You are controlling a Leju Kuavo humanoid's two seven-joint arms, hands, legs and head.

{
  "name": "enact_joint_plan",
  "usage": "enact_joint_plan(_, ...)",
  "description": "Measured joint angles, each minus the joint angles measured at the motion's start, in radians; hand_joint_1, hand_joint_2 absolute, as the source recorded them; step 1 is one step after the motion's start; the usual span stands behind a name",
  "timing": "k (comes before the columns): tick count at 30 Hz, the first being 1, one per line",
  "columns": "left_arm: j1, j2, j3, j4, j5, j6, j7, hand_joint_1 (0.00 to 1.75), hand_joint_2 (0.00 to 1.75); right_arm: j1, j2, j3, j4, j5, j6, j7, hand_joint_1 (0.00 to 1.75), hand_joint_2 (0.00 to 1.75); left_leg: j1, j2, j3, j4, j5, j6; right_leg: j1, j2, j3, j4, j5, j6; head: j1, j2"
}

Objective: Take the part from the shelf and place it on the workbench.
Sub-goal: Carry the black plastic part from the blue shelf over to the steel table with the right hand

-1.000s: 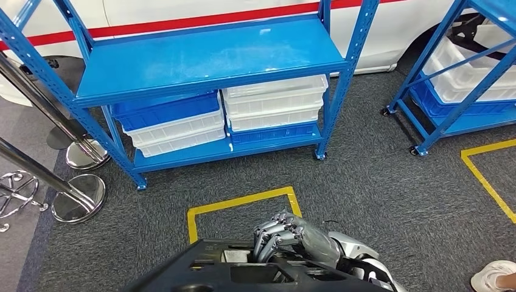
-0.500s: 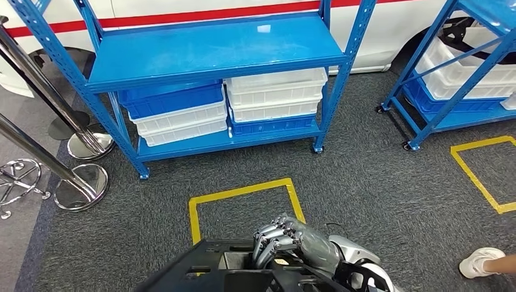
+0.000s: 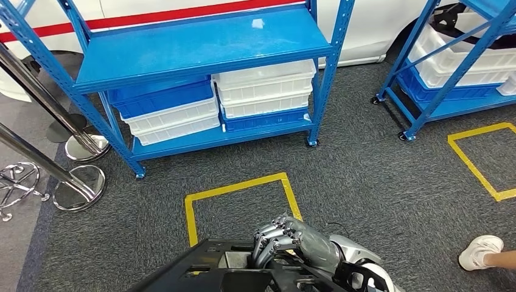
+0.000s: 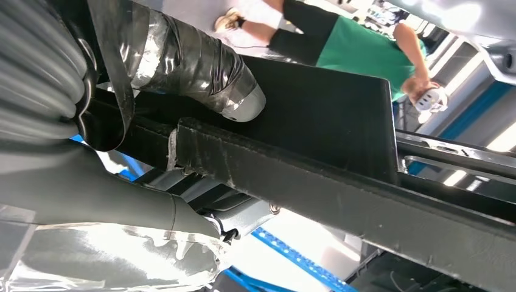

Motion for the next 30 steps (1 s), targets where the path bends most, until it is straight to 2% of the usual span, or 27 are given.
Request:
enact_joint_plan(1,0.000,0.000,0.000,0.000,-0.001,0.001,0.002,0.00,1.75,-0.002,0.000,0.000,0.000,0.003,0.000,0.001,1.75,1.75,0.000,-0.004,0.020,-0.038,0.029,0.004,0.002,0.009,-0.001,0.001,0.002,0.001,0.000,0.000)
enact_joint_plan(2,0.001,0.001,0.000,0.000,-0.004,0.002,0.004,0.00,1.75,-0.007,-0.001,0.000,0.000,0.005,-0.001,0.002,1.75,1.75,-0.001,-0.018,0.055,-0.104,0.067,0.011,0.002,0.019,0.000,0.001,0.004,0.002,0.000,0.000)
enact_joint_plan(3,0.001,0.003,0.000,0.000,-0.006,0.003,0.004,0.00,1.75,-0.013,-0.001,0.000,0.000,0.006,-0.001,0.005,1.75,1.75,-0.002,-0.042,0.089,-0.174,0.098,0.021,0.004,0.028,0.000,0.001,0.006,0.004,0.000,0.000)
enact_joint_plan(5,0.002,0.008,0.000,0.000,-0.009,0.003,0.004,0.00,1.75,-0.026,-0.003,0.000,0.000,0.007,-0.004,0.013,1.75,1.75,-0.006,-0.077,0.134,-0.269,0.125,0.037,0.001,0.047,-0.006,0.001,0.012,0.013,0.000,0.000)
enact_joint_plan(6,0.001,0.011,0.001,0.000,-0.010,0.003,0.003,0.00,1.75,-0.032,-0.004,0.000,0.000,0.008,-0.005,0.017,1.75,1.75,-0.008,-0.080,0.140,-0.285,0.124,0.042,-0.001,0.057,-0.009,-0.001,0.017,0.020,0.000,0.000)
enact_joint_plan(8,-0.004,0.012,0.002,0.000,-0.010,0.002,0.001,0.00,1.75,-0.044,-0.010,-0.001,0.000,0.009,-0.006,0.025,1.75,1.75,-0.007,-0.059,0.146,-0.303,0.132,0.045,-0.005,0.070,-0.016,-0.003,0.025,0.034,0.000,0.000)
enact_joint_plan(9,-0.006,0.012,0.002,0.000,-0.010,0.002,-0.001,0.00,1.75,-0.052,-0.014,-0.001,0.000,0.010,-0.007,0.029,1.75,1.75,-0.004,-0.047,0.148,-0.312,0.139,0.047,-0.003,0.060,-0.023,0.006,0.019,0.039,0.000,0.000)
enact_joint_plan(10,-0.008,0.011,0.003,0.000,-0.011,0.003,-0.004,0.00,1.75,-0.060,-0.018,-0.001,-0.001,0.011,-0.010,0.034,1.75,1.75,-0.001,-0.035,0.150,-0.320,0.146,0.049,-0.001,0.043,-0.038,0.034,-0.001,0.043,0.001,0.000)
enact_joint_plan(12,-0.008,0.009,0.003,0.000,-0.014,0.004,-0.008,0.00,1.75,-0.072,-0.024,-0.001,-0.001,0.015,-0.015,0.040,1.75,1.75,0.001,-0.009,0.147,-0.325,0.151,0.052,-0.001,0.002,-0.092,0.149,-0.068,0.050,0.002,0.000)
enact_joint_plan(13,-0.008,0.008,0.004,0.000,-0.015,0.004,-0.010,0.00,1.75,-0.075,-0.026,-0.001,-0.001,0.017,-0.017,0.043,1.75,1.75,0.000,0.004,0.144,-0.323,0.152,0.052,-0.004,-0.007,-0.122,0.214,-0.098,0.054,0.001,0.000)
enact_joint_plan(14,-0.008,0.008,0.004,0.000,-0.016,0.004,-0.010,0.00,1.75,-0.075,-0.029,-0.001,0.000,0.019,-0.017,0.044,1.75,1.75,0.000,0.017,0.142,-0.322,0.151,0.052,-0.006,-0.011,-0.140,0.258,-0.111,0.058,0.001,0.000)
enact_joint_plan(15,-0.009,0.007,0.005,0.000,-0.016,0.005,-0.011,0.00,1.75,-0.075,-0.031,-0.001,0.000,0.020,-0.017,0.045,1.75,1.75,0.000,0.030,0.141,-0.320,0.151,0.050,-0.009,-0.015,-0.142,0.268,-0.105,0.061,0.001,0.000)
enact_joint_plan(16,-0.010,0.007,0.005,0.000,-0.016,0.005,-0.011,0.00,1.75,-0.076,-0.033,-0.001,0.001,0.020,-0.017,0.047,1.75,1.75,0.001,0.041,0.141,-0.319,0.149,0.048,-0.011,-0.021,-0.124,0.239,-0.084,0.063,0.001,0.000)
enact_joint_plan(17,-0.011,0.006,0.005,0.000,-0.016,0.005,-0.011,0.00,1.75,-0.076,-0.034,-0.001,0.001,0.021,-0.017,0.047,1.75,1.75,0.001,0.052,0.143,-0.317,0.147,0.045,-0.014,-0.033,-0.087,0.176,-0.051,0.065,0.001,0.000)
enact_joint_plan(18,-0.012,0.006,0.006,0.000,-0.016,0.005,-0.012,0.00,1.75,-0.077,-0.035,-0.001,0.001,0.021,-0.017,0.048,1.75,1.75,0.000,0.062,0.145,-0.315,0.144,0.040,-0.013,-0.056,-0.047,0.103,-0.025,0.064,0.001,0.000)
enact_joint_plan(19,-0.013,0.006,0.006,0.000,-0.017,0.006,-0.012,0.00,1.75,-0.079,-0.036,-0.001,0.001,0.022,-0.018,0.048,1.75,1.75,-0.002,0.070,0.147,-0.312,0.140,0.034,-0.011,-0.073,-0.014,0.043,-0.006,0.059,0.001,0.000)
enact_joint_plan(20,-0.014,0.006,0.007,0.000,-0.018,0.008,-0.013,0.00,1.75,-0.080,-0.037,-0.001,0.000,0.022,-0.020,0.049,1.75,1.75,-0.004,0.079,0.148,-0.310,0.136,0.028,-0.008,-0.084,0.005,0.005,0.002,0.051,0.001,0.000)
enact_joint_plan(21,-0.014,0.007,0.007,0.000,-0.021,0.011,-0.013,0.00,1.75,-0.082,-0.038,-0.001,0.000,0.024,-0.025,0.050,1.75,1.75,-0.006,0.087,0.149,-0.308,0.134,0.022,-0.005,-0.086,0.008,-0.007,0.000,0.042,0.001,0.000)
enact_joint_plan(23,-0.017,0.007,0.007,0.000,-0.029,0.019,-0.014,0.00,1.75,-0.083,-0.040,-0.001,-0.001,0.034,-0.045,0.052,1.75,1.75,-0.005,0.100,0.150,-0.305,0.129,0.010,-0.003,-0.062,0.002,-0.005,0.003,0.026,0.001,0.000)
enact_joint_plan(24,-0.018,0.007,0.007,0.000,-0.034,0.023,-0.014,0.00,1.75,-0.083,-0.041,-0.001,-0.002,0.042,-0.058,0.052,1.75,1.75,-0.003,0.091,0.146,-0.295,0.118,0.005,-0.004,-0.052,-0.001,-0.005,0.005,0.019,0.001,0.000)
enact_joint_plan(25,-0.019,0.007,0.007,0.000,-0.038,0.028,-0.014,0.00,1.75,-0.083,-0.042,-0.001,-0.004,0.050,-0.071,0.052,1.75,1.75,0.000,0.071,0.135,-0.267,0.097,0.000,-0.004,-0.043,-0.003,-0.006,0.008,0.012,0.001,0.000)
enact_joint_plan(27,-0.018,0.009,0.008,0.000,-0.044,0.044,-0.013,0.00,1.75,-0.082,-0.045,-0.001,-0.008,0.062,-0.092,0.052,1.75,1.75,0.003,0.022,0.083,-0.149,0.026,-0.005,-0.004,-0.024,-0.008,-0.006,0.012,0.003,0.001,0.000)
enact_joint_plan(28,-0.016,0.011,0.008,0.000,-0.047,0.053,-0.014,0.00,1.75,-0.080,-0.047,-0.001,-0.009,0.064,-0.099,0.052,1.75,1.75,0.003,0.008,0.049,-0.075,-0.007,-0.004,-0.002,-0.013,-0.010,-0.005,0.013,0.000,0.001,0.000)
enact_joint_plan(29,-0.014,0.012,0.009,0.000,-0.048,0.060,-0.014,0.00,1.75,-0.077,-0.049,-0.001,-0.010,0.063,-0.104,0.052,1.75,1.75,0.002,0.002,0.021,-0.017,-0.024,-0.003,0.000,-0.001,-0.011,-0.005,0.014,-0.001,0.001,0.000)
enact_joint_plan(30,-0.012,0.012,0.009,0.000,-0.050,0.067,-0.015,0.00,1.75,-0.072,-0.052,-0.002,-0.012,0.060,-0.108,0.052,1.75,1.75,0.002,0.000,0.008,0.006,-0.020,0.000,0.002,0.012,-0.010,-0.005,0.015,-0.001,0.001,0.000)
